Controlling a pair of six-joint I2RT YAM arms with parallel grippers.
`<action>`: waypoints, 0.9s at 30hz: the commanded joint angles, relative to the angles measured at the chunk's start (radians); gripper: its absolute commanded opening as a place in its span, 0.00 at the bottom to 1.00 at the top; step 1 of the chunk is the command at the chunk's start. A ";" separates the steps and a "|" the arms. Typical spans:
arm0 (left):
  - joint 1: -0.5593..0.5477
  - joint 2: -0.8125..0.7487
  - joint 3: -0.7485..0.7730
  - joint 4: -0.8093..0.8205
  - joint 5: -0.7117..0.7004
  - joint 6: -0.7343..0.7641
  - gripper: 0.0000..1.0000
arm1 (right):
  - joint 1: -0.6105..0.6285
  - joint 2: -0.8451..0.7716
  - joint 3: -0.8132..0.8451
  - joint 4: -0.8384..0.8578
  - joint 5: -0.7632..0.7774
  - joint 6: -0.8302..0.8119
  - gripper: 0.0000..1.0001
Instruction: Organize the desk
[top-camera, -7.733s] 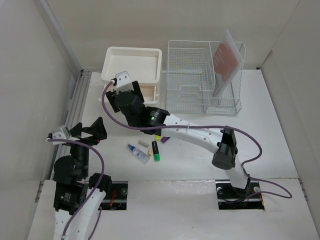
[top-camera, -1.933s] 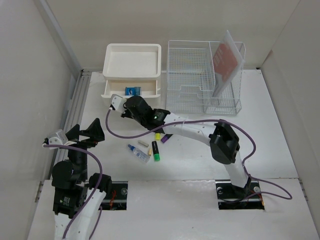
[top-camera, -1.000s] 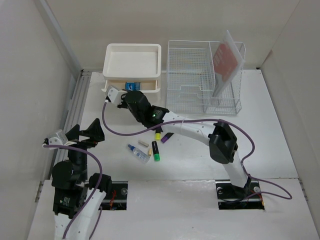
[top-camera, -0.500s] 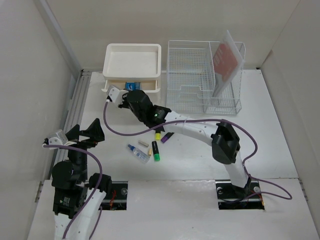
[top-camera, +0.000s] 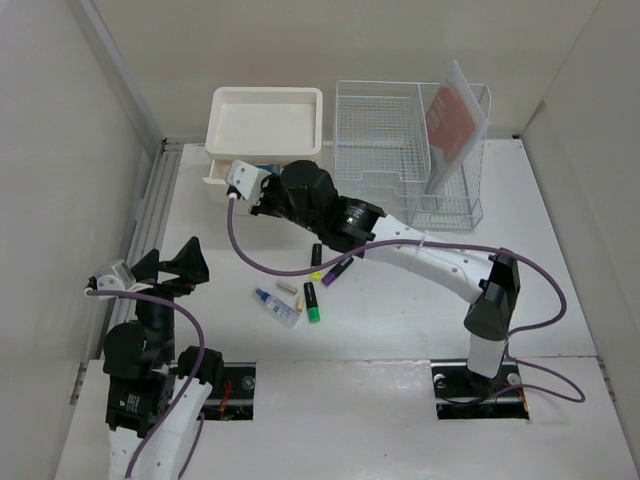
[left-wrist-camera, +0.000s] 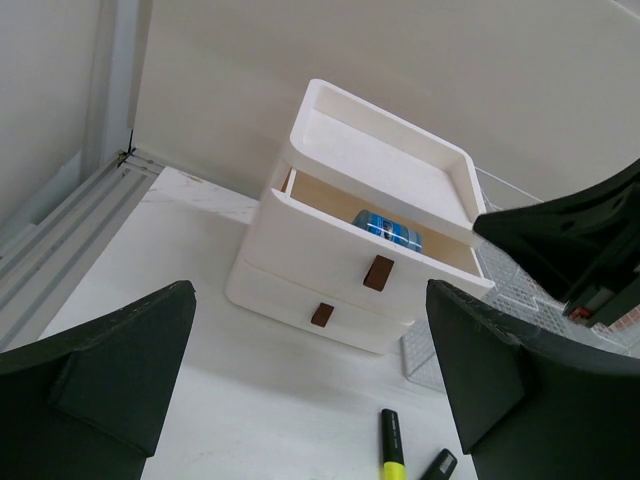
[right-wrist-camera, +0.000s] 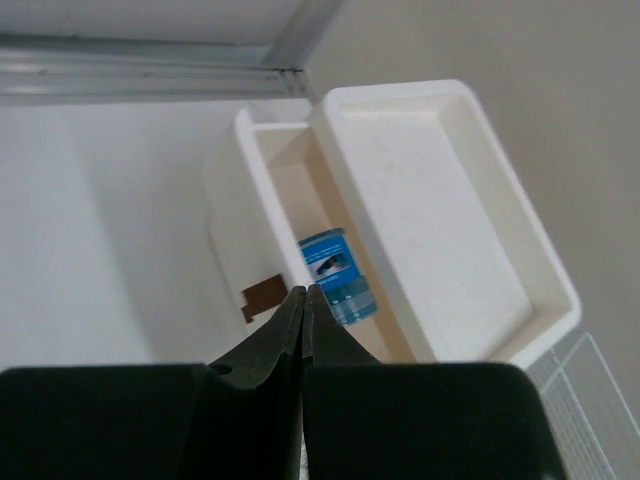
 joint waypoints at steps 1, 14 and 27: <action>-0.006 -0.017 0.001 0.029 0.001 -0.003 1.00 | 0.002 0.035 -0.008 -0.127 -0.125 0.002 0.00; -0.006 -0.044 -0.008 0.029 -0.008 -0.003 1.00 | -0.008 0.138 -0.064 0.016 0.046 0.001 0.00; -0.006 -0.044 -0.008 0.029 -0.008 -0.003 1.00 | -0.035 0.271 0.008 0.151 0.248 0.001 0.00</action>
